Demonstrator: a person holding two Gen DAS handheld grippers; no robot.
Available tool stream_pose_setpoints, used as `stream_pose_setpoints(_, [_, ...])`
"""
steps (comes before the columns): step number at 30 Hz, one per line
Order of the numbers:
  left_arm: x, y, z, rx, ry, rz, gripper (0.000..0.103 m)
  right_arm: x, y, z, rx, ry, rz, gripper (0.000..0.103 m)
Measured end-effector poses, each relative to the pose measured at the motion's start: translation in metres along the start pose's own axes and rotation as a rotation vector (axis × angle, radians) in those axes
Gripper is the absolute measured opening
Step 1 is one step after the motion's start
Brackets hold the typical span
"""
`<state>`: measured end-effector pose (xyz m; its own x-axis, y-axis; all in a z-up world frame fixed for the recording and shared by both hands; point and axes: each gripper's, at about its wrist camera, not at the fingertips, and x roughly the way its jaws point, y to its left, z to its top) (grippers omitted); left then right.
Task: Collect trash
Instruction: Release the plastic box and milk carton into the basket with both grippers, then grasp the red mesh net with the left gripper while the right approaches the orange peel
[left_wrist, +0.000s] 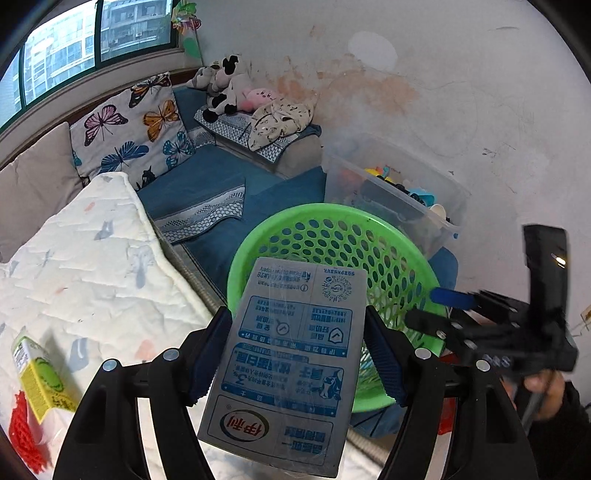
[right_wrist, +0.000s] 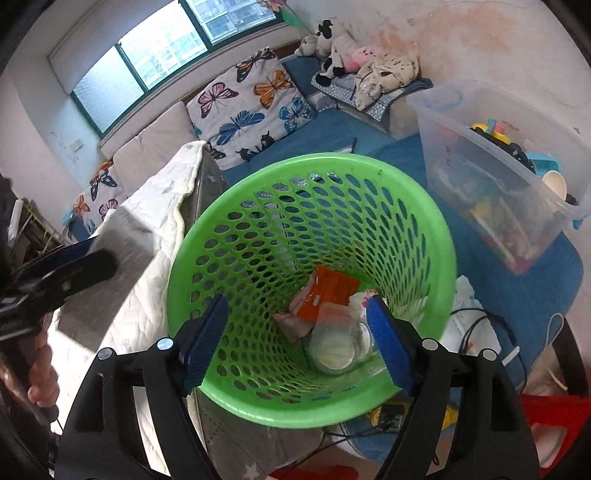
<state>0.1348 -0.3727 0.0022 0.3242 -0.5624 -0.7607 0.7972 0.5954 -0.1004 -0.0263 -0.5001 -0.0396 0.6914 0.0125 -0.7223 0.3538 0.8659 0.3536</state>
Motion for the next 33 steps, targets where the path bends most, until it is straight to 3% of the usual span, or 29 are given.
stream_pose_setpoints(11, [0.039, -0.009, 0.004, -0.01, 0.071, 0.02, 0.071, -0.018, -0.011, -0.012, 0.004, -0.037, -0.02, 0.079])
stream_pose_setpoints(14, [0.039, -0.009, 0.003, -0.016, 0.065, 0.016, 0.082, -0.022, -0.012, -0.014, 0.002, -0.044, -0.024, 0.079])
stream_pose_setpoints(16, [0.036, -0.011, 0.002, -0.012, 0.054, 0.016, 0.083, -0.024, -0.011, -0.016, -0.005, -0.047, -0.028, 0.079])
stream_pose_setpoints(23, [0.005, -0.002, -0.013, -0.004, 0.011, 0.046, 0.083, -0.031, 0.008, -0.02, -0.052, -0.053, -0.008, 0.08])
stream_pose_setpoints(33, [-0.054, 0.062, -0.058, -0.098, -0.035, 0.22, 0.083, -0.026, 0.053, -0.022, -0.137, -0.046, 0.049, 0.081])
